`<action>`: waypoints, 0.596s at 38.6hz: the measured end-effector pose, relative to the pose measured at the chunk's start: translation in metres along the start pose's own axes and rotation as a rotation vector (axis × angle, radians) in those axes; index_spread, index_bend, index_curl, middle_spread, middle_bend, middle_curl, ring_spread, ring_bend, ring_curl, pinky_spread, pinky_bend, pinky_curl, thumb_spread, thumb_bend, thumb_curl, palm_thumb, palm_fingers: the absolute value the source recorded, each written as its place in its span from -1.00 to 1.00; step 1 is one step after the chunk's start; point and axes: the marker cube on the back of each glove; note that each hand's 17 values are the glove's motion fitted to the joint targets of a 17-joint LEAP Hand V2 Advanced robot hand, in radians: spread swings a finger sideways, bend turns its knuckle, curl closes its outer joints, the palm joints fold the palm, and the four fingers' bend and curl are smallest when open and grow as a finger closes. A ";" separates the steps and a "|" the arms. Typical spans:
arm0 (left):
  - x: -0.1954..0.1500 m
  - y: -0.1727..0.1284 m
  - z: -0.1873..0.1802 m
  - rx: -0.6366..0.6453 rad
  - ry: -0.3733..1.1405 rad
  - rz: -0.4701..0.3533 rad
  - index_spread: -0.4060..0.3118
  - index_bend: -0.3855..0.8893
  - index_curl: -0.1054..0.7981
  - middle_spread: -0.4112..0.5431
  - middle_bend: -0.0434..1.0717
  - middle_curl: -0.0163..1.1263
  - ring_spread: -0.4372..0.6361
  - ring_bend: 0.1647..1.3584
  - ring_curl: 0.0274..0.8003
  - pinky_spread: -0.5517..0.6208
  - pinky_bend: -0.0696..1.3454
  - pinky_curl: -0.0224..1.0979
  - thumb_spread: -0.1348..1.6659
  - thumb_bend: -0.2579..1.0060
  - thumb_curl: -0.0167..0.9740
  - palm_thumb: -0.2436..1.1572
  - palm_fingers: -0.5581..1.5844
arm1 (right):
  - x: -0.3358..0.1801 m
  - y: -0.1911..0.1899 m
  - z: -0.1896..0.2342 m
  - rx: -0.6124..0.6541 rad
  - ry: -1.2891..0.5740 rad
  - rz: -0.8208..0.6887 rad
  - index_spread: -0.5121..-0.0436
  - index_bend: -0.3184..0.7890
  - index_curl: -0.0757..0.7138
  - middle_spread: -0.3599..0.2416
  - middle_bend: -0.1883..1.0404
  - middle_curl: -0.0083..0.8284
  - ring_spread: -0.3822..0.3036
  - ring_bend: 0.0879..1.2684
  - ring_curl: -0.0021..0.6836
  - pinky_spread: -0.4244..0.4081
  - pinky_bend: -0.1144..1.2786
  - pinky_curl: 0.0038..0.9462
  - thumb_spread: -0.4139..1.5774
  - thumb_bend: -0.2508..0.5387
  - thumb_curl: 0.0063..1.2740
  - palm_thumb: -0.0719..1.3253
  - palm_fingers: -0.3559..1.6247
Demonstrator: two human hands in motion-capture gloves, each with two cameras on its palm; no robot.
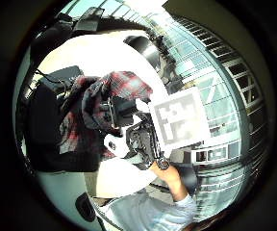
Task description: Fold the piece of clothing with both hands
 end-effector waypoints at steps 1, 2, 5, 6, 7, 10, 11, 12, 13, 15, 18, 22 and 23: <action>0.001 0.000 -0.001 -0.001 -0.004 0.003 -0.25 -0.14 0.13 -0.28 -0.60 -0.32 -0.06 -0.42 -0.20 0.63 -0.66 -0.43 0.88 -0.52 -0.31 0.17 0.03 | 0.001 0.000 0.000 -0.009 -0.002 -0.001 -0.17 -0.32 -0.44 -0.56 0.07 0.18 -0.59 0.22 0.42 -0.60 0.04 -0.05 0.06 -0.43 -0.10 0.52 0.50; 0.003 0.001 -0.002 -0.003 -0.007 0.007 -0.24 -0.14 0.13 -0.28 -0.60 -0.32 -0.06 -0.42 -0.20 0.63 -0.66 -0.43 0.88 -0.52 -0.31 0.17 0.03 | 0.001 0.001 -0.001 -0.023 -0.008 -0.003 -0.17 -0.32 -0.44 -0.56 0.07 0.18 -0.59 0.22 0.42 -0.60 0.04 -0.05 0.05 -0.43 -0.09 0.52 0.50; 0.006 -0.001 0.002 -0.014 -0.018 0.025 -0.24 -0.14 0.12 -0.28 -0.59 -0.32 -0.06 -0.43 -0.21 0.63 -0.65 -0.43 0.88 -0.52 -0.30 0.18 0.03 | 0.006 0.007 -0.007 -0.109 -0.079 -0.044 -0.17 -0.32 -0.44 -0.56 0.07 0.18 -0.59 0.21 0.42 -0.60 0.04 -0.05 0.04 -0.44 -0.08 0.51 0.50; 0.008 -0.001 0.002 -0.019 -0.026 0.033 -0.24 -0.15 0.12 -0.28 -0.59 -0.32 -0.06 -0.43 -0.21 0.63 -0.65 -0.43 0.88 -0.52 -0.30 0.18 0.03 | 0.008 0.011 -0.010 -0.153 -0.117 -0.056 -0.16 -0.33 -0.44 -0.56 0.07 0.18 -0.59 0.21 0.42 -0.60 0.04 -0.05 0.04 -0.44 -0.07 0.51 0.50; 0.010 0.000 0.002 -0.022 -0.035 0.042 -0.24 -0.16 0.12 -0.28 -0.59 -0.32 -0.06 -0.43 -0.21 0.63 -0.65 -0.43 0.88 -0.52 -0.30 0.18 0.03 | 0.012 0.015 -0.013 -0.198 -0.151 -0.053 -0.15 -0.38 -0.47 -0.56 0.06 0.18 -0.59 0.22 0.42 -0.60 0.06 -0.04 0.04 -0.45 -0.07 0.50 0.47; 0.016 0.004 -0.006 -0.027 -0.062 0.066 -0.24 -0.15 0.11 -0.27 -0.59 -0.32 -0.06 -0.43 -0.21 0.64 -0.66 -0.43 0.88 -0.52 -0.30 0.18 0.02 | 0.032 0.022 -0.026 -0.283 -0.207 0.010 -0.15 -0.49 -0.54 -0.54 0.02 0.16 -0.59 0.25 0.43 -0.54 0.06 -0.06 0.12 -0.49 -0.09 0.43 0.37; 0.018 0.005 -0.009 -0.029 -0.066 0.074 -0.23 -0.15 0.11 -0.27 -0.59 -0.32 -0.05 -0.43 -0.21 0.63 -0.66 -0.43 0.88 -0.52 -0.30 0.17 0.02 | 0.040 0.022 -0.031 -0.294 -0.228 0.013 -0.14 -0.49 -0.56 -0.50 -0.04 0.14 -0.57 0.24 0.43 -0.44 0.04 -0.05 0.20 -0.54 -0.12 0.34 0.25; 0.020 0.006 -0.011 -0.031 -0.067 0.082 -0.23 -0.15 0.11 -0.27 -0.59 -0.32 -0.05 -0.43 -0.21 0.63 -0.66 -0.43 0.88 -0.52 -0.30 0.17 0.02 | 0.049 0.021 -0.034 -0.308 -0.250 0.002 -0.14 -0.46 -0.55 -0.46 -0.07 0.14 -0.55 0.25 0.46 -0.40 0.05 -0.02 0.23 -0.53 -0.13 0.31 0.19; 0.021 0.007 -0.012 -0.035 -0.066 0.089 -0.23 -0.15 0.11 -0.27 -0.59 -0.31 -0.05 -0.43 -0.21 0.63 -0.66 -0.43 0.88 -0.52 -0.30 0.17 0.02 | 0.057 0.019 -0.037 -0.323 -0.264 -0.014 -0.14 -0.35 -0.52 -0.34 -0.20 0.08 -0.42 0.09 0.39 -0.26 0.07 -0.01 0.29 -0.60 -0.18 0.20 -0.02; 0.024 0.008 -0.012 -0.047 -0.063 0.103 -0.22 -0.15 0.10 -0.27 -0.59 -0.31 -0.05 -0.43 -0.21 0.63 -0.66 -0.44 0.88 -0.52 -0.29 0.17 0.02 | 0.074 0.018 -0.043 -0.315 -0.221 -0.051 -0.14 -0.29 -0.48 -0.26 -0.21 0.09 -0.31 0.04 0.42 -0.14 0.08 0.02 0.36 -0.56 -0.22 0.12 -0.09; 0.032 0.009 -0.010 -0.067 -0.058 0.122 -0.22 -0.15 0.10 -0.27 -0.59 -0.31 -0.04 -0.43 -0.21 0.63 -0.65 -0.43 0.87 -0.53 -0.29 0.16 0.01 | 0.119 0.021 -0.068 -0.210 0.058 -0.087 -0.17 -0.12 -0.42 -0.17 -0.24 0.05 -0.15 -0.20 0.24 0.08 0.00 -0.08 0.46 -0.52 -0.28 0.01 -0.18; 0.051 0.010 -0.001 -0.084 -0.067 0.164 -0.22 -0.16 0.08 -0.27 -0.59 -0.31 -0.03 -0.43 -0.21 0.64 -0.65 -0.43 0.86 -0.55 -0.30 0.13 0.00 | 0.206 0.007 -0.093 -0.012 0.487 0.002 -0.24 -0.03 -0.30 -0.11 -0.22 0.04 -0.01 -0.44 0.06 0.29 -0.14 -0.18 0.57 -0.47 -0.34 -0.08 -0.23; 0.056 0.011 0.002 -0.086 -0.071 0.175 -0.22 -0.16 0.08 -0.27 -0.59 -0.31 -0.03 -0.43 -0.21 0.64 -0.65 -0.43 0.86 -0.55 -0.30 0.12 0.00 | 0.218 0.011 -0.101 0.023 0.540 0.043 -0.26 -0.01 -0.27 -0.11 -0.23 0.03 0.02 -0.47 0.04 0.32 -0.16 -0.19 0.60 -0.46 -0.35 -0.10 -0.23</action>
